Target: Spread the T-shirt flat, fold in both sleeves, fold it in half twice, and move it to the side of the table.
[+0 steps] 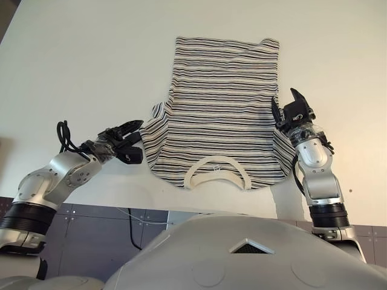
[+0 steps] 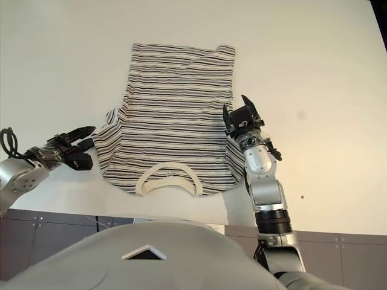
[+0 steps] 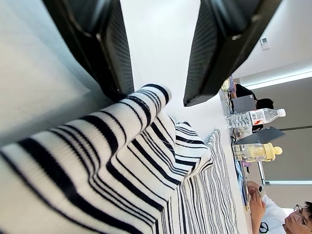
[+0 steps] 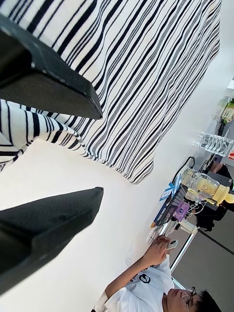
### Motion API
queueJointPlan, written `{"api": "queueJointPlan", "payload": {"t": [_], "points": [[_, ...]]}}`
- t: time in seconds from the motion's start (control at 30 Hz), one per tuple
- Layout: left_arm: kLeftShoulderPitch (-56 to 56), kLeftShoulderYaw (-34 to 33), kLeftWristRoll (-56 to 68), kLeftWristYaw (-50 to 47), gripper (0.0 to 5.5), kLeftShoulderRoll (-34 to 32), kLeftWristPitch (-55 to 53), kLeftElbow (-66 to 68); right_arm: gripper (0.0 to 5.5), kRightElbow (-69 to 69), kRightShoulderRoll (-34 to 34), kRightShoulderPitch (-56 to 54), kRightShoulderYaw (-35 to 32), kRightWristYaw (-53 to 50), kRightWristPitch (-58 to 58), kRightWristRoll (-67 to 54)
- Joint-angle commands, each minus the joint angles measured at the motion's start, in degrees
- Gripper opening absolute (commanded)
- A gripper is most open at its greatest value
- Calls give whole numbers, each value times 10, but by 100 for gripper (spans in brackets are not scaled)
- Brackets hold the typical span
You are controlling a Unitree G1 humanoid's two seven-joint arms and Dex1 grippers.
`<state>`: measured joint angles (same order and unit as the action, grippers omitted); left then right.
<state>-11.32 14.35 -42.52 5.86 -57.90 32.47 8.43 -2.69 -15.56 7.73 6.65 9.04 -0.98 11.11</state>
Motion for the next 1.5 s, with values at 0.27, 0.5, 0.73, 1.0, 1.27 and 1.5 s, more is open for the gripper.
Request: {"api": "queueJointPlan", "payload": {"t": [0.27,0.5,0.73,1.0,1.27,1.5], "points": [[-23,74,-68,18,13,-8,14,77,258,8,1,-9,-6,-4,5,2],[-67,-5,1,-54,11,6,2,-4,258,3,6,3,-21,-20,8,-2],[-73,-49,5,-110,11,52,2,-85,258,11,-3,-2,-28,-8,9,-8],[-66,-14,-1,-34,11,126,-50,-176,258,28,-30,-10,-38,27,6,-13],[-93,34,18,54,39,172,-97,-182,258,66,-54,-31,-41,52,-9,-15],[-91,-2,75,60,150,231,-155,-246,258,65,-84,-28,-54,61,-31,-11]]}}
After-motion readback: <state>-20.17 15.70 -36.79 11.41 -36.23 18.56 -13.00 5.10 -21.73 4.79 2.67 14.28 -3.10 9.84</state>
